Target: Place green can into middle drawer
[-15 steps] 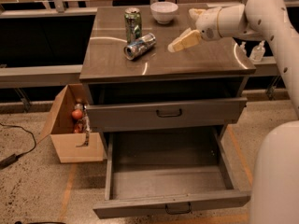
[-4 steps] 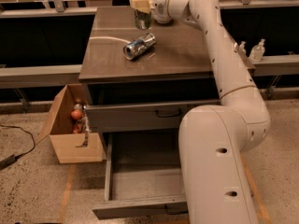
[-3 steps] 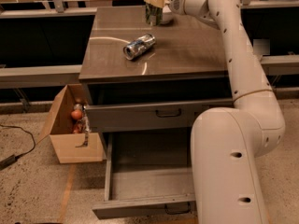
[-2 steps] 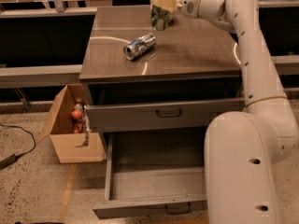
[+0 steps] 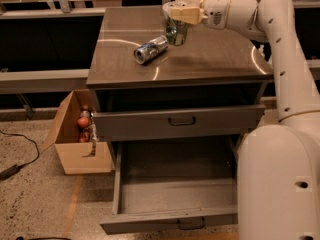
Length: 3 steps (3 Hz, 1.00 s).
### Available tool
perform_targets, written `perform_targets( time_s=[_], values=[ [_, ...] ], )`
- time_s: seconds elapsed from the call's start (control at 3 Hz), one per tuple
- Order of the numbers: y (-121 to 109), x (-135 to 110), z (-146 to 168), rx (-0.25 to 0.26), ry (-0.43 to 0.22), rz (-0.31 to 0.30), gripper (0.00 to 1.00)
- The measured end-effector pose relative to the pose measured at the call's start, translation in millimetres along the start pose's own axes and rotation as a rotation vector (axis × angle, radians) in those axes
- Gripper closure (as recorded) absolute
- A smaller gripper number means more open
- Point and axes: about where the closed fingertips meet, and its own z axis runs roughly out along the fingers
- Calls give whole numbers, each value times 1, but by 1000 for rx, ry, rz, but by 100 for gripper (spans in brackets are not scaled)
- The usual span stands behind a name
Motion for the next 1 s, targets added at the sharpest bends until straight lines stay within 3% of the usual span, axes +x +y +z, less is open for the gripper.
perform_targets(
  time_s=[0.67, 1.0],
  values=[
    [12, -9, -7, -2, 12, 11, 100],
    [40, -41, -32, 18, -6, -16, 100]
  ],
)
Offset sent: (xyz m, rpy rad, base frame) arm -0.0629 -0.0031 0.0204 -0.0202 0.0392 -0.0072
